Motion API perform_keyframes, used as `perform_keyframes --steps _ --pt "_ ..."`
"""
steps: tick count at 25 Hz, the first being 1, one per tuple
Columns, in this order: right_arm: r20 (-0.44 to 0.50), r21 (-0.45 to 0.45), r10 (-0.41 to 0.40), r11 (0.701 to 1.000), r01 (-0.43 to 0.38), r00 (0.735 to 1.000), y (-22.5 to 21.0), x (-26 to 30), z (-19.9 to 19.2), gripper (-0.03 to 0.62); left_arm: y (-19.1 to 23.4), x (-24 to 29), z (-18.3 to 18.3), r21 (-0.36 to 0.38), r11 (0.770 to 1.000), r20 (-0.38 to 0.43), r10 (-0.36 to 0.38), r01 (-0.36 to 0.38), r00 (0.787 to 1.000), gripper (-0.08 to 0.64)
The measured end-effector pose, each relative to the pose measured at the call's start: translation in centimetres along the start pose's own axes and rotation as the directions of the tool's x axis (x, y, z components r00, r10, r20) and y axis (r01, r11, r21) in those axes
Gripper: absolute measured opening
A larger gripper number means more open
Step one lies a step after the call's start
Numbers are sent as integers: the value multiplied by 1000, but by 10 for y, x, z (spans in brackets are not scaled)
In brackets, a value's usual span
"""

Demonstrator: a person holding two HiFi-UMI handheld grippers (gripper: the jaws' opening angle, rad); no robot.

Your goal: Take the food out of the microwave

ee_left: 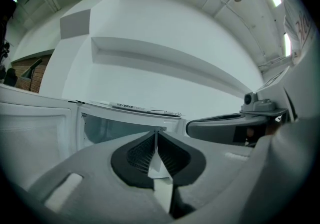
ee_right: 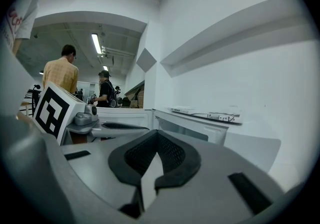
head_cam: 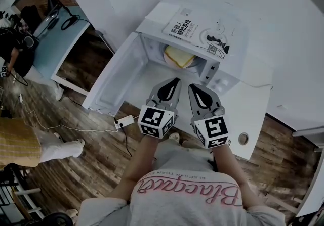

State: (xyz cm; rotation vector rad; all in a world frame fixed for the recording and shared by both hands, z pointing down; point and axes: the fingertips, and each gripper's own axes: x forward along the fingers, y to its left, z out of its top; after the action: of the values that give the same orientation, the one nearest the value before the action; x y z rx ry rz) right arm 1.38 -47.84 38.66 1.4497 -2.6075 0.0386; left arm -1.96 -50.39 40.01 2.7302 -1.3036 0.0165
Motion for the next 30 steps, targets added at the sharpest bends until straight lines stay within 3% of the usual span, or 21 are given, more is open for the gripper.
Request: perform_keyframes --steps 6,10,13,17,21,25,28,30 --pt "-27 1 43 999 -43 999 -5 -6 -8 9 -1 8 -12 -24 999 -39 21 -22 999 17" --pt "-44 17 74 997 -73 996 -6 -8 -17 11 0 9 -24 -61 996 -67 57 -62 996 152" --pt "-53 24 76 997 -75 996 -6 -6 -21 9 3 7 -32 -74 995 -83 67 -74 994 173" --pt "-66 16 57 998 -56 996 -6 0 -24 9 26 8 -37 -172 981 -79 78 -91 994 173" --pt "-71 47 4 999 -1 997 -4 17 -24 9 54 16 -44 -303 950 -88 49 -74 995 173" --pt "-86 54 -40 998 45 996 7 35 -23 9 84 28 -66 -408 909 -158 19 -83 987 173" --pt "-103 61 -67 995 74 992 11 47 -27 9 101 38 -87 -498 862 -203 -12 -93 979 173" --pt "-114 66 -89 993 97 990 11 57 -31 11 112 47 -99 -569 817 -211 -31 -97 977 173"
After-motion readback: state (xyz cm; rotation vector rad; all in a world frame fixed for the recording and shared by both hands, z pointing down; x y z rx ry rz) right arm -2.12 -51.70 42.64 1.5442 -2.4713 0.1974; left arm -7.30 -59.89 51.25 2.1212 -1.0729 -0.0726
